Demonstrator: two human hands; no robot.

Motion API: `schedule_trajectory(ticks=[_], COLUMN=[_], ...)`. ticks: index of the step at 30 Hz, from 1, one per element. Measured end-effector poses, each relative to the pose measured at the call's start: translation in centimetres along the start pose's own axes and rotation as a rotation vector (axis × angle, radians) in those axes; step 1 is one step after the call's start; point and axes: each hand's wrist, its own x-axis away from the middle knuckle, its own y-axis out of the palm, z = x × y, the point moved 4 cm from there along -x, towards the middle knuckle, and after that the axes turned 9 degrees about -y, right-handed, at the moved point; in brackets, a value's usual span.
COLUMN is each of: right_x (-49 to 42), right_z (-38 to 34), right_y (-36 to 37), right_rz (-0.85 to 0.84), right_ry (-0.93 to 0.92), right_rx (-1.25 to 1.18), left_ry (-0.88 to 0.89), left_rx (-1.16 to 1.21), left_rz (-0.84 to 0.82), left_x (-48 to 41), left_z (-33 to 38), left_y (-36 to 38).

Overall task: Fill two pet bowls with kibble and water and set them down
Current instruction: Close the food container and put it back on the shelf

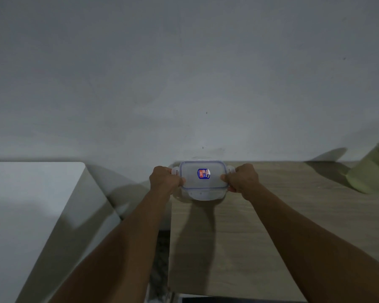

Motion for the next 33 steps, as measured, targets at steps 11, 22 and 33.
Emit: schedule_trajectory(ticks=[11, 22, 33], right_x=[-0.1, -0.7, 0.1], right_z=[-0.6, -0.2, -1.3], right_y=[0.0, -0.3, -0.9], right_rz=[-0.045, -0.26, -0.095], right_ry=[0.005, 0.121, -0.023], right_rx=[0.005, 0.016, 0.261], left_ry=[-0.011, -0.163, -0.267], left_rx=[-0.13, 0.027, 0.027], left_rz=[0.085, -0.102, -0.126], left_x=[0.1, -0.6, -1.4], left_z=[0.9, 0.2, -0.2], left_y=[0.1, 0.2, 1.1])
